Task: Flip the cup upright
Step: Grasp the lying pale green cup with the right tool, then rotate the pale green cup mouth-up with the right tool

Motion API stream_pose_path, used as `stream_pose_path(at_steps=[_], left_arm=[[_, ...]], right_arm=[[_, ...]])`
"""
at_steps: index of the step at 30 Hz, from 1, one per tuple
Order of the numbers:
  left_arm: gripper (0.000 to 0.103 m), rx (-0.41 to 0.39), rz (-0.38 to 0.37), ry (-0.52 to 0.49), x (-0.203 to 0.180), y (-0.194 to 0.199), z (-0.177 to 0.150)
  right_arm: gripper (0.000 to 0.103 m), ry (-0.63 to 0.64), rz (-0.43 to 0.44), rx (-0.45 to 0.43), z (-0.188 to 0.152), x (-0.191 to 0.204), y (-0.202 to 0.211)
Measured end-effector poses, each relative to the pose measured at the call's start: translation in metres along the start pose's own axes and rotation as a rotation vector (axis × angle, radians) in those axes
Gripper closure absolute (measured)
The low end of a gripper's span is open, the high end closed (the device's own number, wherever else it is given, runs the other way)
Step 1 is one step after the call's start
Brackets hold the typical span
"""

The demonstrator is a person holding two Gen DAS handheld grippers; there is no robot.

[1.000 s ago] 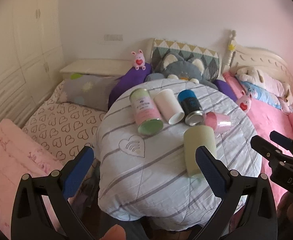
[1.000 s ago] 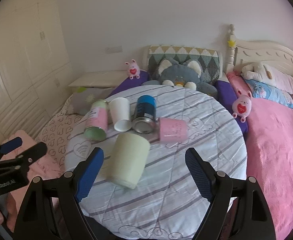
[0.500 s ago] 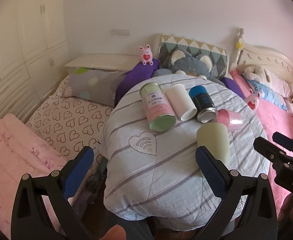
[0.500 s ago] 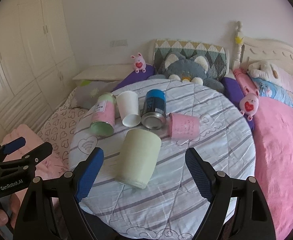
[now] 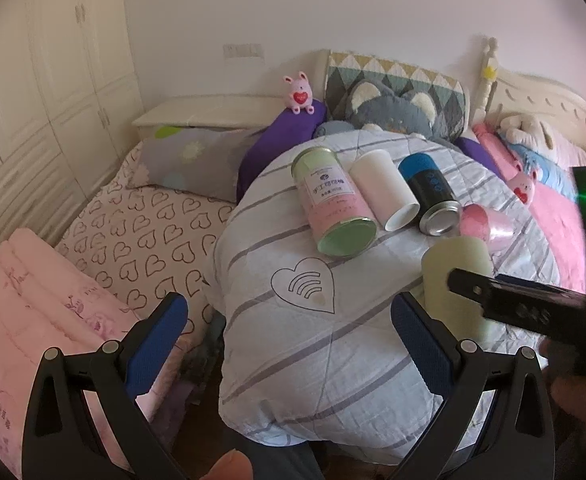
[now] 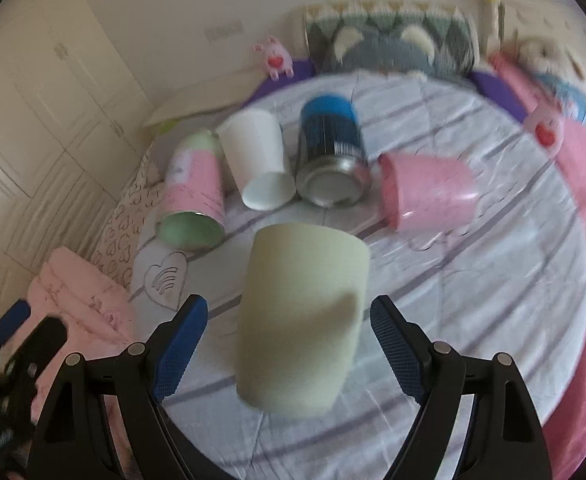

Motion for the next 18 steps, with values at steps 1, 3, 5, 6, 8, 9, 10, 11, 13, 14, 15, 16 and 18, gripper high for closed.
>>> stream_pose_path(at_steps=[1,3,5,6,8,9,10,11,13,14,15,16,18], left_arm=[[0.000,0.005,-0.001,0.000,0.001,-0.003,0.000],[0.000,0.014,-0.005,0.003,0.003,-0.008,0.000],[0.000,0.022,-0.009,0.007,0.005,-0.013,0.000],[0.000,0.026,-0.010,0.009,0.006,-0.015,0.000],[0.000,0.034,-0.016,0.016,0.007,-0.020,0.000],[0.000,0.037,-0.020,0.018,0.007,-0.021,0.000],[0.000,0.040,-0.025,0.020,0.006,-0.022,0.000],[0.000,0.043,-0.029,0.019,0.005,-0.023,-0.001],[0.000,0.043,-0.035,0.015,0.004,-0.023,-0.001],[0.000,0.043,-0.036,0.012,0.002,-0.022,-0.002],[0.000,0.043,-0.038,0.010,0.002,-0.021,-0.002],[0.000,0.042,-0.038,0.008,0.001,-0.020,-0.002],[0.000,0.037,-0.035,0.008,0.002,-0.016,-0.003]], right_arm=[[0.019,-0.012,0.004,0.025,0.002,-0.001,-0.008],[0.019,-0.029,-0.005,0.067,0.005,-0.003,-0.021],[0.019,-0.029,-0.004,0.092,0.005,-0.003,-0.027],[0.019,-0.013,-0.013,0.108,0.004,-0.002,-0.030],[0.019,0.003,-0.017,0.133,0.002,0.000,-0.034],[0.019,0.009,-0.018,0.146,0.000,0.000,-0.037],[0.019,0.012,-0.020,0.156,-0.001,0.001,-0.040],[0.019,0.012,-0.019,0.160,-0.002,0.001,-0.041],[0.022,0.016,-0.003,0.165,-0.002,0.002,-0.042],[0.022,0.027,-0.003,0.169,-0.002,0.003,-0.043],[0.022,0.043,-0.001,0.169,-0.002,0.004,-0.043],[0.022,0.047,0.005,0.168,-0.001,0.005,-0.044],[0.023,0.052,0.023,0.145,0.000,0.005,-0.039]])
Point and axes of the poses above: each gripper's, at about its wrist camera, not at the fingertips, and y roughly against the way its jaws point, x to its left, z to its top, the point moved 5 cm from there along -y, roughly the way its jaws point, and after that the axes turned 11 degrees about -z, right-handed, at the moved point
